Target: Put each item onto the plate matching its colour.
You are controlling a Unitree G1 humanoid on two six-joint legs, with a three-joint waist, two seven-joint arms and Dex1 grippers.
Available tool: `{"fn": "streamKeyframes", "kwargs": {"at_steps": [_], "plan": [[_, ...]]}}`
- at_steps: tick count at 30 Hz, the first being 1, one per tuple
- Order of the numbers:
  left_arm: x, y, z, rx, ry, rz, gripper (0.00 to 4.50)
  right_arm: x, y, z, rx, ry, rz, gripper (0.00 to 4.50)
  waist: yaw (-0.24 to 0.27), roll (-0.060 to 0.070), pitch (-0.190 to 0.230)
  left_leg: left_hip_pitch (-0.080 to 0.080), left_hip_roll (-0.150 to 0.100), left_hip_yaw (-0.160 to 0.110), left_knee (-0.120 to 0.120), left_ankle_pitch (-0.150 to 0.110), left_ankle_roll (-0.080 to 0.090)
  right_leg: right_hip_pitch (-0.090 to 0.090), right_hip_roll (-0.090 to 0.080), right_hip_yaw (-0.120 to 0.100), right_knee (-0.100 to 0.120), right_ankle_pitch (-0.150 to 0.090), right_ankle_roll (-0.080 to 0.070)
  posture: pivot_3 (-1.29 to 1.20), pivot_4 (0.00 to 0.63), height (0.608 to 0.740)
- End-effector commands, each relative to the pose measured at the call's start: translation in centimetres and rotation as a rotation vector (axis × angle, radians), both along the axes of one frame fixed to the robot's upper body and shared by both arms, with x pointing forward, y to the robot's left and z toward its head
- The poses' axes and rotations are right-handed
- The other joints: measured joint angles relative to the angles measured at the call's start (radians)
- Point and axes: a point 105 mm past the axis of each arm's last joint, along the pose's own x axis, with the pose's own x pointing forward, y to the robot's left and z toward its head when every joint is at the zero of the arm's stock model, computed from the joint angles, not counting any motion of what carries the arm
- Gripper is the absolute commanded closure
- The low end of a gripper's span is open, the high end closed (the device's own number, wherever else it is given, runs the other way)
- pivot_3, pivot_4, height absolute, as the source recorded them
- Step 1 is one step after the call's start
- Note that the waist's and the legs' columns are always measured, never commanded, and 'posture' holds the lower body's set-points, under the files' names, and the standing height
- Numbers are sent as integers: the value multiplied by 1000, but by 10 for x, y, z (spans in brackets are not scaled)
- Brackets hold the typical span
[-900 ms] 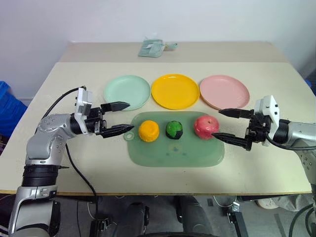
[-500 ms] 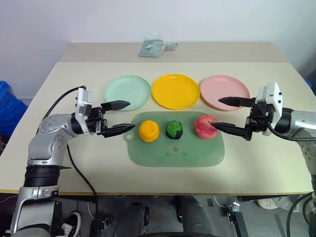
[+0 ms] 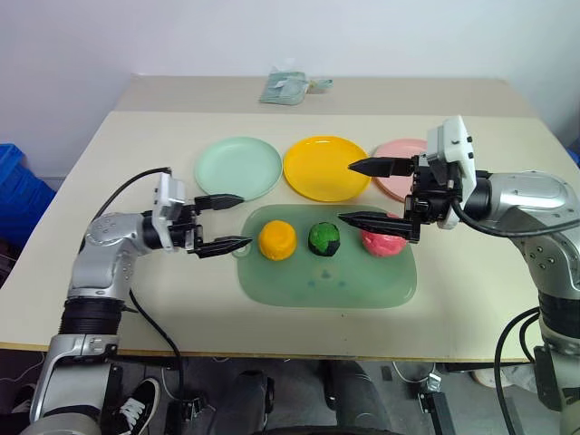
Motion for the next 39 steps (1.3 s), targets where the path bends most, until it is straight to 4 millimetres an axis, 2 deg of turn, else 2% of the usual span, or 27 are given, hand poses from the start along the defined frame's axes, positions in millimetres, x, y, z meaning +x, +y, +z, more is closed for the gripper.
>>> {"fn": "streamKeyframes", "kwargs": {"at_steps": [1,9,16,17,20,21,23,26,29,32,35,37,39], "plan": [[6,-17,-3,41,-68,-36,0,-4,7,6,-26,-22,9,80,2,0,0,0,0,0,0,0,0,0,0,0,0,0,0,0,150,740],[12,-46,-24,76,-84,-98,0,-5,0,0,-89,-12,-34,80,0,0,0,0,0,1,0,0,0,0,0,0,0,0,0,0,150,740],[21,-58,-50,186,-75,-93,0,-4,-4,-1,-71,-17,-65,80,0,0,0,1,0,1,0,-2,4,0,1,0,0,0,0,0,150,740],[22,-58,-55,190,-26,-96,0,-4,-5,-2,-69,-17,-73,80,0,0,0,1,0,1,0,-2,4,0,1,0,0,0,0,0,150,740],[26,-59,-60,197,-19,-80,875,-3,-8,-1,-65,-20,-93,0,0,0,0,1,0,1,0,-2,5,0,1,0,0,0,0,0,150,740],[28,-59,-57,190,-48,-60,1161,-3,-9,-1,-62,-21,-96,0,0,0,0,1,0,1,0,-2,5,0,1,0,0,0,0,0,150,740],[30,-62,-52,153,-52,-56,1161,-4,-9,0,-57,-24,-101,0,0,0,0,1,0,1,0,-3,5,0,1,0,0,0,0,0,150,740],[44,-57,-27,46,9,2,1161,2,-11,6,-24,-50,-137,0,1,0,0,0,0,1,0,-2,5,0,1,0,0,0,0,0,150,740],[62,-49,-2,-27,5,98,1161,16,-17,19,34,-111,-227,0,0,0,0,0,0,1,0,-3,5,0,1,0,0,0,0,0,150,740],[86,-50,17,-75,-42,237,1161,39,-24,30,67,-191,-355,0,0,0,0,1,0,1,0,-2,5,0,1,0,0,0,0,0,150,740],[113,-64,44,-206,-60,390,1161,55,-31,37,88,-239,-440,0,5,0,0,1,0,1,0,-1,2,0,1,0,0,0,0,0,150,740],[124,-78,47,-216,-47,460,1161,61,-33,38,97,-247,-468,0,5,0,0,-1,-1,0,0,0,0,0,0,-1,0,0,0,0,150,740],[127,-97,43,-195,-42,474,1161,62,-33,39,99,-250,-470,0,2,0,0,-1,-3,1,0,-1,2,0,0,0,0,0,0,0,150,740]]}}
